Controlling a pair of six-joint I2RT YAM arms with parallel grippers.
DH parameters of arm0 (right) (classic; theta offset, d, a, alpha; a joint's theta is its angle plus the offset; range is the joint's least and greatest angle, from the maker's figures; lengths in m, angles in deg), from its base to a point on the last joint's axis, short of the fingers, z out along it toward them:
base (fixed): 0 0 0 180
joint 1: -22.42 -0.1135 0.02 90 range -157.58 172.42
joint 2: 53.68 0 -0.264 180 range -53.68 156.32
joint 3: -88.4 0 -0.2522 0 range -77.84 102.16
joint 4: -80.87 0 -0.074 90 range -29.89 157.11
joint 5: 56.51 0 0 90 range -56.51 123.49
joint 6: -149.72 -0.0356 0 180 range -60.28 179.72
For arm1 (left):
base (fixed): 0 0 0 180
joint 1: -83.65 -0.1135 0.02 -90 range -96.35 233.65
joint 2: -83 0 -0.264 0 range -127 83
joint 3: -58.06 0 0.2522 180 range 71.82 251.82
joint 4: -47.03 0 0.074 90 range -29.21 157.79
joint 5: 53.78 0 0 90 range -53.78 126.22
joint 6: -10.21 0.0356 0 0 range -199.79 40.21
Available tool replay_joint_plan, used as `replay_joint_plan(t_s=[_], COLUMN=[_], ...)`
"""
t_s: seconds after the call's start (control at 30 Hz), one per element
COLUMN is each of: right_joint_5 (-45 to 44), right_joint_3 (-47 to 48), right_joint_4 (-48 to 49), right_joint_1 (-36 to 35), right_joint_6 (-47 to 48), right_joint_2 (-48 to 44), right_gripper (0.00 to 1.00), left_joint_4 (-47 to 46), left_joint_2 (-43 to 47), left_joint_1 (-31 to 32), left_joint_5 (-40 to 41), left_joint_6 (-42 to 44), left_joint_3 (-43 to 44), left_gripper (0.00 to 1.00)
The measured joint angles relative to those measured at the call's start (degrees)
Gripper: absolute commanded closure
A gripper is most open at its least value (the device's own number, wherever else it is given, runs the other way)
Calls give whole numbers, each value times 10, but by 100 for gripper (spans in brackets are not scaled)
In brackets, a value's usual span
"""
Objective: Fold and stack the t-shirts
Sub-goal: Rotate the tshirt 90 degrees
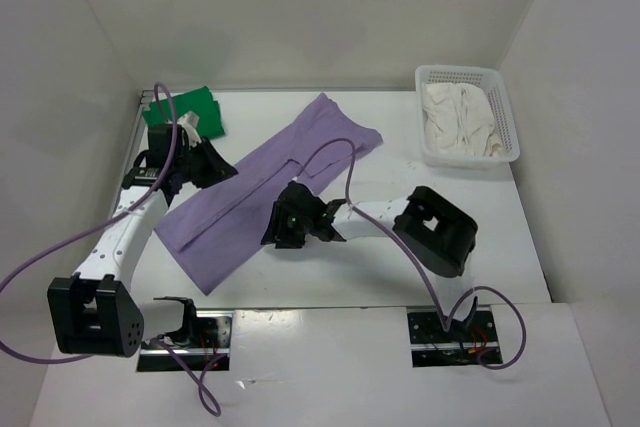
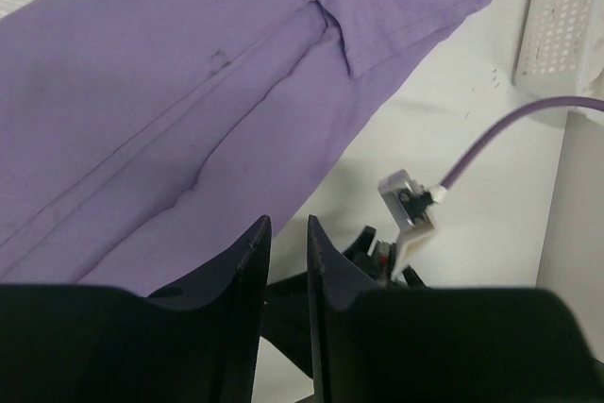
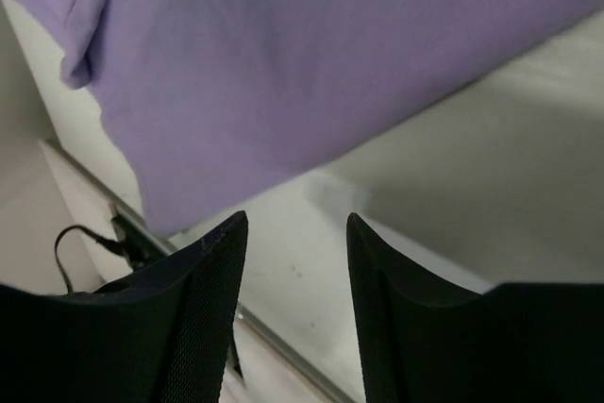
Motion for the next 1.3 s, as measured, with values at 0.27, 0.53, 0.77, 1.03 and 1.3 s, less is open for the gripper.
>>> replay_joint_plan(t_s=[0.27,0.53,0.77,1.03,1.3], right_joint_5=[-18,-30,-26,-17,2], right_joint_3=[37,52,-73,-176,-192], right_joint_4=[9,13,-14,-106,-167], right_joint_1=[12,32,113,203,225], right_joint_6=[-17,-26,19,82,98], right_joint_2=[54,77,-37,-189,-266], right_gripper=[70,99,99,84,60], left_joint_4=[-9,-17,-30,-76,-118], left_joint_2=[-5,-63,-145,-313,-518], left_joint_1=[6,40,75,104,119], left_joint_5=[-6,5,24,40,73], left_joint_6=[0,2,16,18,30], left_joint_3=[-2,31,83,204,364], left_gripper=[70,68,59,45,39])
